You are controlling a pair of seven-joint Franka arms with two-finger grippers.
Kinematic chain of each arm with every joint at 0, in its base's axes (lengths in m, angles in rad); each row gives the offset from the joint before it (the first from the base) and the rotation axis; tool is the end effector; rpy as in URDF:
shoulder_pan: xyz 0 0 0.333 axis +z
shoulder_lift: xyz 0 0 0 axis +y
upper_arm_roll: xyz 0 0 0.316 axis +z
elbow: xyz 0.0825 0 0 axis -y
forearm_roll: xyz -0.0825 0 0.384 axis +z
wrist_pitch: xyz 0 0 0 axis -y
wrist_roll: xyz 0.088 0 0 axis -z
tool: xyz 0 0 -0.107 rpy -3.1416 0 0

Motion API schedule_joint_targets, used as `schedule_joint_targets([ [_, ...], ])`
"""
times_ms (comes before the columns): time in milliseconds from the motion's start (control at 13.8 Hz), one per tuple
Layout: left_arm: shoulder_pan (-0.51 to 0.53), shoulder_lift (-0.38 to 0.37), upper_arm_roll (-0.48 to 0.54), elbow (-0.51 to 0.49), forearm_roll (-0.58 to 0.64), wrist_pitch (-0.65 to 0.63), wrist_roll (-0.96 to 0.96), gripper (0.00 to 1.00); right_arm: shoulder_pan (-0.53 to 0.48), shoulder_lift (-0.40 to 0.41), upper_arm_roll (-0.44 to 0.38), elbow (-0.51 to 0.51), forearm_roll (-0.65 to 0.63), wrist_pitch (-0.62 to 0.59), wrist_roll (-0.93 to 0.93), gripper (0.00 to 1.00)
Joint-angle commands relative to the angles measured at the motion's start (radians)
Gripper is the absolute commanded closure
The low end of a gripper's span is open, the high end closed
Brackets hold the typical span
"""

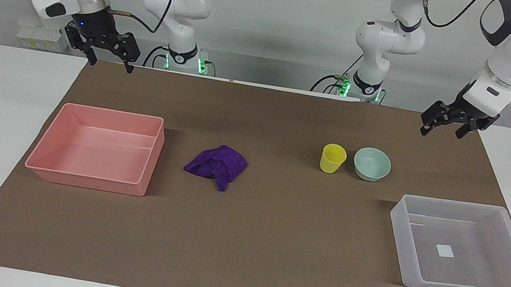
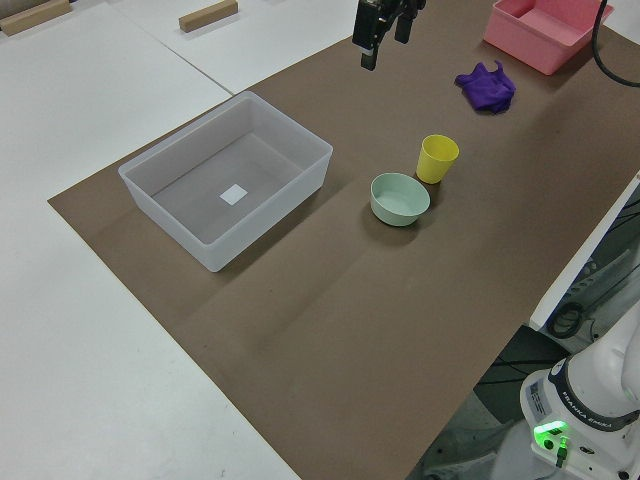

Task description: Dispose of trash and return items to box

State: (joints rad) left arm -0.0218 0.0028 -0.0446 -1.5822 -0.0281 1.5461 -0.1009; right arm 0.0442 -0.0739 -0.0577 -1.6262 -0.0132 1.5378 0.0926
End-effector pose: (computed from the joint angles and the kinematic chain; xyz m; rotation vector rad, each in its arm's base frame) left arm 0.5509 -0.0397 0.6155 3.1156 0.0535 -0.0641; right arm 0.5277 -0.0098 0.6355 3.1276 -0.1663 -0.0223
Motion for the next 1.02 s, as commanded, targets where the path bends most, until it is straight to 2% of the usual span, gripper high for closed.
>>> schedule_joint_targets([
  [0, -0.007, -0.004, 0.005, 0.015, 0.017, -0.029, -0.003, 0.00, -0.013, -0.020, 0.006, -0.029, -0.021, 0.016, -0.021, 0.00],
  [945, -0.004, 0.003, 0.005, 0.016, 0.017, -0.029, -0.005, 0.00, 0.002, -0.021, 0.007, -0.035, -0.016, 0.037, -0.017, 0.00],
])
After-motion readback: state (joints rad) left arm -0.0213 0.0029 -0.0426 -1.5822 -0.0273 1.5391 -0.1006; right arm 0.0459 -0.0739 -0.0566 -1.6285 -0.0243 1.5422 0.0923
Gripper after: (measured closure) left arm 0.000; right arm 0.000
